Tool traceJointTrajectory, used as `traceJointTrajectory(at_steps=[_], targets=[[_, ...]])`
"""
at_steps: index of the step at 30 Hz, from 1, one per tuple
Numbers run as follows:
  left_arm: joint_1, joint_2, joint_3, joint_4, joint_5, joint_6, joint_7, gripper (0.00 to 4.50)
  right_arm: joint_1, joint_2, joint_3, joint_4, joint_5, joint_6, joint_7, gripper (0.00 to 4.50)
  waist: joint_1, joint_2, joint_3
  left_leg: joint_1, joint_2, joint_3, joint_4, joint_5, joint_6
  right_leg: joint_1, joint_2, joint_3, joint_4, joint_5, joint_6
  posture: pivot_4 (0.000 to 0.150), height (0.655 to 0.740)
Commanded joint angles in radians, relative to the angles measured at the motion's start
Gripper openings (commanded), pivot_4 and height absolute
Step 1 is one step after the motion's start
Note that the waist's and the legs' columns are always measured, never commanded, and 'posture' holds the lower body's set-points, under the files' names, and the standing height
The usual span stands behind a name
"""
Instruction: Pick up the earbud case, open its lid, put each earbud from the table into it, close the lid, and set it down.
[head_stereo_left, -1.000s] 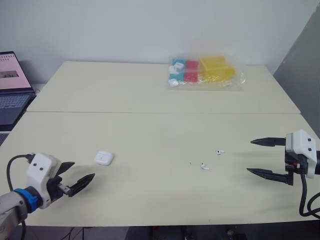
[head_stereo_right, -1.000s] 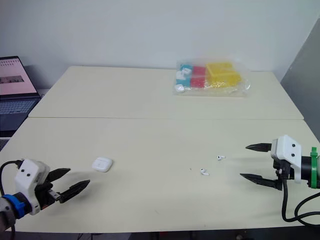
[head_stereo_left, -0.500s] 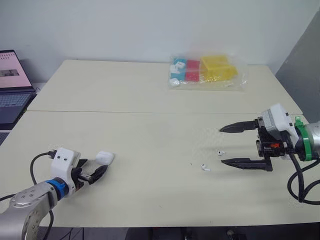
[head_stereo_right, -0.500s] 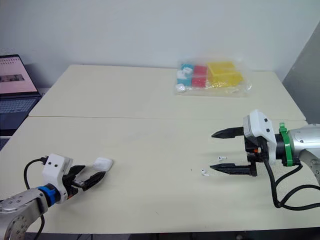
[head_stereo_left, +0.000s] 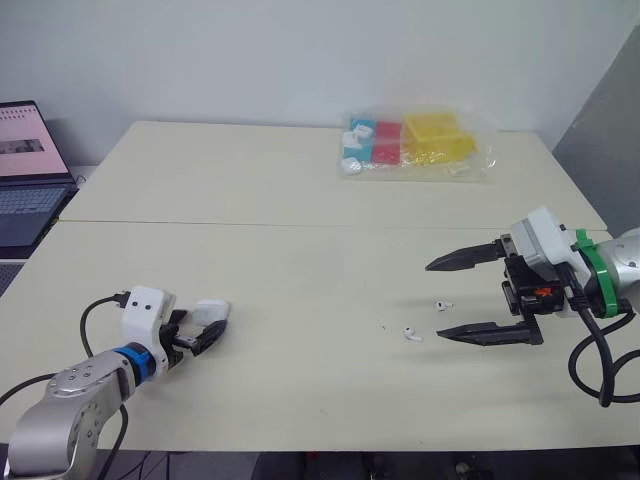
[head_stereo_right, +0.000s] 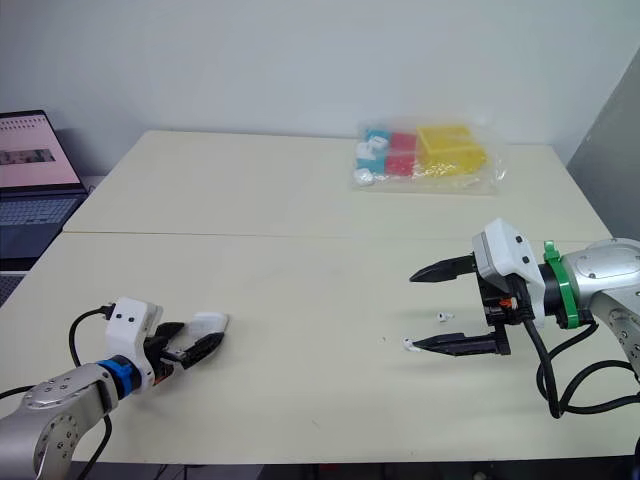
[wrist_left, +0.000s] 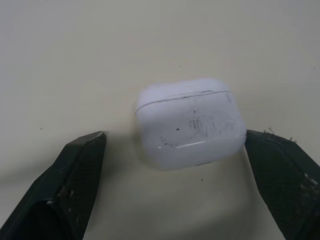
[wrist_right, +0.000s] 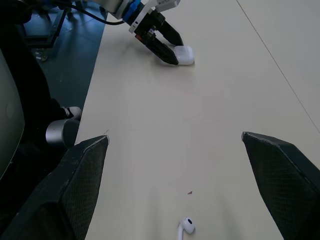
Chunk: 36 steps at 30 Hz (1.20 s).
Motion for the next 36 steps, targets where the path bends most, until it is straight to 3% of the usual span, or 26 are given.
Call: traceJointTrajectory(at_steps=[1,17,24,31,36], targets=[[-0.006,-0.019,-0.022,-0.005,-0.006,0.027,0.02,4.5,-0.026,-0.008,-0.013,0.002,-0.005,-0.019,0.016,4.46,0.001,0.001,0.0,0.0,0.0,0.0,0.0,0.0,0.0,0.0,0.0,0.0,0.0,0.0,0.0,0.15,0.74],[-0.043,-0.083,-0.051,-0.045,-0.011,0.121,0.105,4.5,-0.106,0.054,0.056,0.056,-0.034,-0.04,0.045,4.46,0.007,0.005,-0.003,0.001,-0.001,0.0,0.001,0.0,0.0,0.001,0.0,0.0,0.0,0.001,0.001,0.15,0.74],[-0.05,-0.069,-0.078,-0.043,-0.003,0.125,0.093,2.8,-0.101,0.06,0.056,0.062,-0.031,-0.03,0.041,4.5,0.007,0.005,-0.003,0.001,-0.001,0.0,0.0,0.0,0.0,0.001,-0.001,0.001,-0.001,0.001,0.001,0.15,0.74],[-0.02,0.011,-0.153,-0.033,0.046,-0.016,-0.033,2.8,-0.087,0.058,0.051,0.059,-0.043,-0.036,0.032,4.5,0.008,0.005,-0.003,0.0,-0.001,0.0,0.0,0.0,0.0,0.001,-0.001,0.001,-0.001,0.001,0.001,0.15,0.74],[-0.071,0.03,-0.276,-0.032,0.083,-0.252,-0.203,2.8,-0.043,0.055,0.019,0.018,-0.012,0.02,-0.039,4.5,0.018,0.004,-0.002,-0.002,-0.001,0.0,0.0,0.0,0.0,0.0,-0.003,0.0,-0.003,0.0,0.001,0.15,0.74]])
